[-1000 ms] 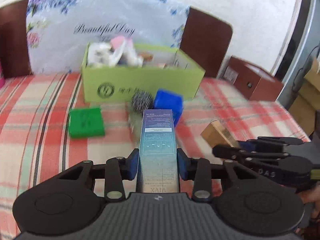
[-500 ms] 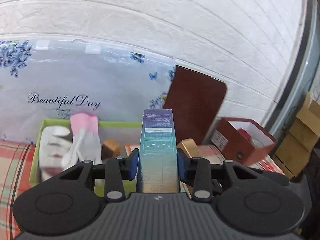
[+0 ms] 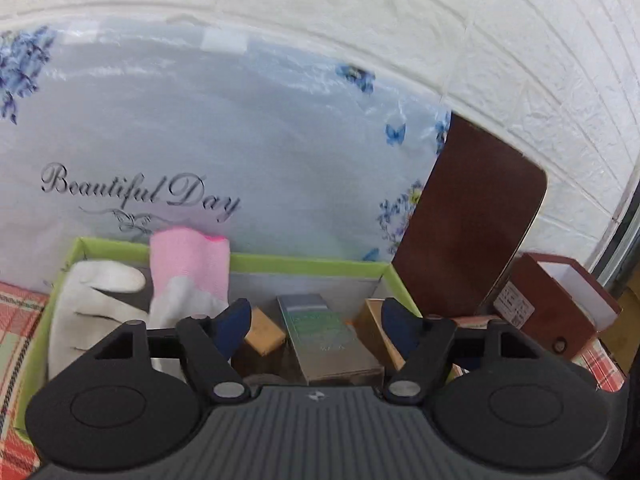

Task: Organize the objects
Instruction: 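Carry both boxes into the lime-green box and release them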

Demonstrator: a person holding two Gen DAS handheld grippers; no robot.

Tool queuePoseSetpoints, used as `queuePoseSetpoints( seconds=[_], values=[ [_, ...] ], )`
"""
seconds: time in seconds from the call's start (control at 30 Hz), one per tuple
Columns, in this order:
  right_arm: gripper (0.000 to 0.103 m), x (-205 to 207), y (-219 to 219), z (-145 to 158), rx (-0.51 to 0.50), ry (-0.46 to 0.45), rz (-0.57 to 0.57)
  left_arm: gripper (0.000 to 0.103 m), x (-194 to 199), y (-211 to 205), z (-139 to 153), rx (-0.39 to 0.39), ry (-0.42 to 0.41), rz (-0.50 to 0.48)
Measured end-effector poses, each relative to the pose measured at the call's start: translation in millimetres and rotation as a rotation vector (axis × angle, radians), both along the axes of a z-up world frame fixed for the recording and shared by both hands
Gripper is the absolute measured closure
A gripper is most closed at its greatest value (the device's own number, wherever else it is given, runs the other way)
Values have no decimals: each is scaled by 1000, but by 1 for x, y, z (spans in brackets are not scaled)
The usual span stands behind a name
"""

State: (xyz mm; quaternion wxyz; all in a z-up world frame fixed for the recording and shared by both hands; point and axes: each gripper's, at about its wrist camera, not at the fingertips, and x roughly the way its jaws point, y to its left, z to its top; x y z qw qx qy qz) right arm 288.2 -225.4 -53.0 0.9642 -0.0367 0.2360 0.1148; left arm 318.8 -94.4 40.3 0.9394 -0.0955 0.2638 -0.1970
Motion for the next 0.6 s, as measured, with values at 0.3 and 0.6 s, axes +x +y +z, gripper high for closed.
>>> queuePoseSetpoints(
  seconds=[0.3, 0.6],
  values=[
    [0, -37, 5, 11, -20, -81, -20, 27, -20, 18, 9, -15, 39, 29],
    [0, -97, -5, 35, 15, -81, -58, 24, -91, 29, 29, 22, 15, 19]
  ],
)
